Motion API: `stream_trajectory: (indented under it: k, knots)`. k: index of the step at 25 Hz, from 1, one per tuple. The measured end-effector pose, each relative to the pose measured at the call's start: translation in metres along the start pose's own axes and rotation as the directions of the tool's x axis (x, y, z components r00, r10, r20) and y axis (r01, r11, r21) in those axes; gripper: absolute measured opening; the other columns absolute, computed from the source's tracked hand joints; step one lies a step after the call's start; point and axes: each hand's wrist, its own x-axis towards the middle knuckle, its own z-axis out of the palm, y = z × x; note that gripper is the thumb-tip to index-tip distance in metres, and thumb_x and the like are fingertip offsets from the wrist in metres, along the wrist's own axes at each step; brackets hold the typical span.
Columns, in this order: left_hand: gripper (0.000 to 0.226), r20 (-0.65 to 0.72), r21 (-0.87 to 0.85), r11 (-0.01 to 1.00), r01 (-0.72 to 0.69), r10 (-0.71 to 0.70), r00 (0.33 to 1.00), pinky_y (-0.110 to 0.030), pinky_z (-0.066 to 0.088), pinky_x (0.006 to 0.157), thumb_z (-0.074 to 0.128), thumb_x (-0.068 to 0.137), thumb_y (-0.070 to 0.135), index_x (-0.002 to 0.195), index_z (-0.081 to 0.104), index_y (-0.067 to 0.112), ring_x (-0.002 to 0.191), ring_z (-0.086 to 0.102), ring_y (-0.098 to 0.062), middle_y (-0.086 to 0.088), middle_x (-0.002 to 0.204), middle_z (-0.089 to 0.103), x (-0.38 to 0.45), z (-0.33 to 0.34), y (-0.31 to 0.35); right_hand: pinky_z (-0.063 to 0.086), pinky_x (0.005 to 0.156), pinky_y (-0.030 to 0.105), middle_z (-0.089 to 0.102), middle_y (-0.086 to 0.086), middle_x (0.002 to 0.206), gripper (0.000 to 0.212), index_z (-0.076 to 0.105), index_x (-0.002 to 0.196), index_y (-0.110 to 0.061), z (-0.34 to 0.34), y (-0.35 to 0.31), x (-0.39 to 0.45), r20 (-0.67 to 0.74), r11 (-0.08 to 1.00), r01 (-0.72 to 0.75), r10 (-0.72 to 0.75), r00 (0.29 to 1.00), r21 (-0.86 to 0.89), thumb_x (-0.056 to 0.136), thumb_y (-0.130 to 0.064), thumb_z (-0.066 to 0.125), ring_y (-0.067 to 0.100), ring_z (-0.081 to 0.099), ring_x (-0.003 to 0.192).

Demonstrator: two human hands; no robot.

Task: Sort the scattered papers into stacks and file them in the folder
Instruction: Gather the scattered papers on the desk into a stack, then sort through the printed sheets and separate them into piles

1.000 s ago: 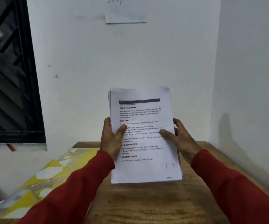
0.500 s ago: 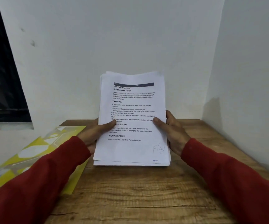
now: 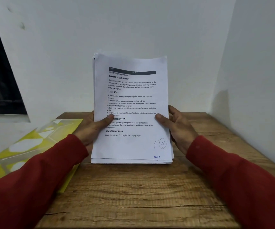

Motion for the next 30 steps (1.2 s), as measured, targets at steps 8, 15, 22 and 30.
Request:
stream_trajectory:
  k: [8, 15, 22, 30]
  knots:
    - [0.073, 0.054, 0.047, 0.998, 0.052, -0.055, 0.997, -0.040, 0.060, 0.074, 0.090, 0.059, 0.029, 0.123, 0.065, 0.002, 0.101, 0.071, -0.033, -0.019, 0.119, 0.070, -0.0019, -0.0025, -0.0012, 0.059, 0.081, 0.033, 0.073, 0.008, 0.114, 0.029, 0.060, 0.121, -0.012, -0.0047, 0.0023, 0.0008, -0.006, 0.999, 0.031, -0.031, 1.000, -0.012, 0.094, -0.001, 0.060, 0.024, 0.072, 0.098]
    - [0.037, 0.029, 0.014, 0.992, 0.124, -0.124, 0.992, -0.046, 0.060, 0.083, 0.066, 0.088, 0.017, 0.122, 0.066, 0.005, 0.105, 0.070, -0.034, -0.016, 0.117, 0.071, -0.0051, -0.0013, 0.0023, 0.058, 0.080, 0.031, 0.072, 0.011, 0.117, 0.031, 0.058, 0.126, -0.005, -0.0039, 0.0067, 0.0032, -0.008, 0.999, 0.039, -0.039, 0.999, -0.010, 0.096, 0.001, 0.056, 0.023, 0.071, 0.100]
    - [0.031, -0.045, 0.008, 0.995, 0.096, -0.095, 0.994, -0.045, 0.061, 0.078, 0.069, 0.086, 0.016, 0.116, 0.069, 0.005, 0.097, 0.073, -0.032, -0.016, 0.113, 0.073, -0.0054, -0.0014, 0.0004, 0.058, 0.085, 0.035, 0.072, 0.012, 0.116, 0.030, 0.059, 0.126, -0.004, -0.0028, 0.0070, 0.0022, 0.010, 0.998, 0.039, -0.039, 0.999, -0.049, 0.097, -0.003, 0.057, 0.024, 0.071, 0.100]
    - [0.048, -0.035, 0.031, 0.996, 0.080, -0.079, 0.996, -0.051, 0.059, 0.084, 0.080, 0.073, 0.021, 0.117, 0.069, 0.003, 0.106, 0.069, -0.037, -0.019, 0.116, 0.071, -0.0028, -0.0050, -0.0019, 0.056, 0.091, 0.040, 0.071, 0.012, 0.118, 0.027, 0.060, 0.124, -0.006, -0.0032, 0.0081, 0.0025, 0.012, 0.998, 0.038, -0.037, 0.999, -0.042, 0.097, -0.003, 0.055, 0.027, 0.069, 0.105]
